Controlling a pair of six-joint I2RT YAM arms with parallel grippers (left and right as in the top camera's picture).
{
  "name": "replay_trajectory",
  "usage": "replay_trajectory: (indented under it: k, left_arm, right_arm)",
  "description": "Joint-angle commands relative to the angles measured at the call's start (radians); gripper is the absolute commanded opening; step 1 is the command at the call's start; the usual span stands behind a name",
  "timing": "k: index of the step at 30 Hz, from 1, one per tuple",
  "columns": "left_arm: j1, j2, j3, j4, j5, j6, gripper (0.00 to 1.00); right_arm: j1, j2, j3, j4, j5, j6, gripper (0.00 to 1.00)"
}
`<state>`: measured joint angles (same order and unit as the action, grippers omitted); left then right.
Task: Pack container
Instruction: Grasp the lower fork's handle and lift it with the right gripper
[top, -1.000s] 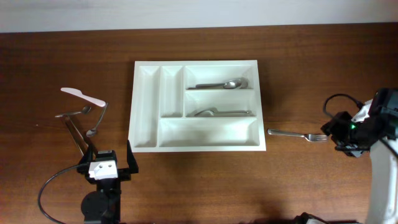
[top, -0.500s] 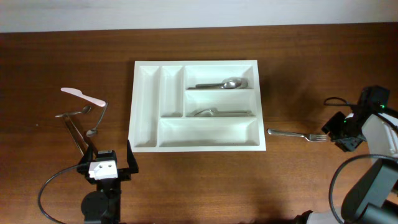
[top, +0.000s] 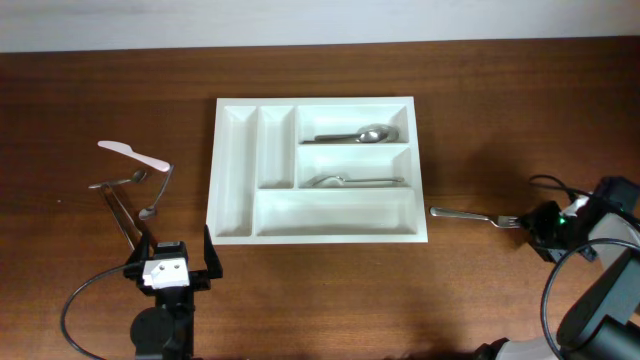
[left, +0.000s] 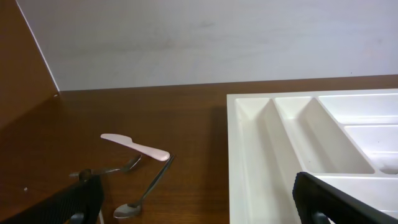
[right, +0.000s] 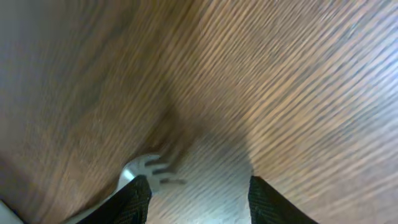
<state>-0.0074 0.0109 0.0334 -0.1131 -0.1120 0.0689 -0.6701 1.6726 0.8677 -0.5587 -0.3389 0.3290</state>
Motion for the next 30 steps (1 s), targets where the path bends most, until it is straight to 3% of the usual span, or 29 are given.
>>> replay_trajectory:
  k: [1, 7, 16, 19, 20, 22, 30]
  left_arm:
    - [-0.005, -0.004, -0.006, 0.002, -0.003, 0.019, 0.99]
    - [-0.005, -0.004, -0.006, 0.002, -0.003, 0.019, 0.99]
    - [-0.005, -0.004, -0.006, 0.002, -0.003, 0.019, 0.99]
    - [-0.005, -0.004, -0.006, 0.002, -0.004, 0.019, 0.99]
    - [-0.005, -0.004, -0.006, 0.002, -0.004, 0.019, 0.99]
    - [-0.005, -0.004, -0.006, 0.002, -0.003, 0.019, 0.99]
    - [-0.005, -0.004, -0.006, 0.002, -0.003, 0.019, 0.99]
  right_arm:
    - [-0.021, 0.004, -0.035, 0.046, -0.076, -0.018, 0.47]
    - [-0.016, 0.006, -0.148, 0.220, -0.155, -0.018, 0.47]
    - [-0.016, 0.019, -0.217, 0.283, -0.156, -0.017, 0.45]
    - [-0.016, 0.019, -0.217, 0.291, -0.155, -0.017, 0.27]
    - [-0.016, 0.019, -0.217, 0.294, -0.155, -0.017, 0.15]
    - [-0.016, 0.019, -0.217, 0.299, -0.154, -0.017, 0.05]
    - [-0.016, 0.019, -0.217, 0.325, -0.149, -0.014, 0.04]
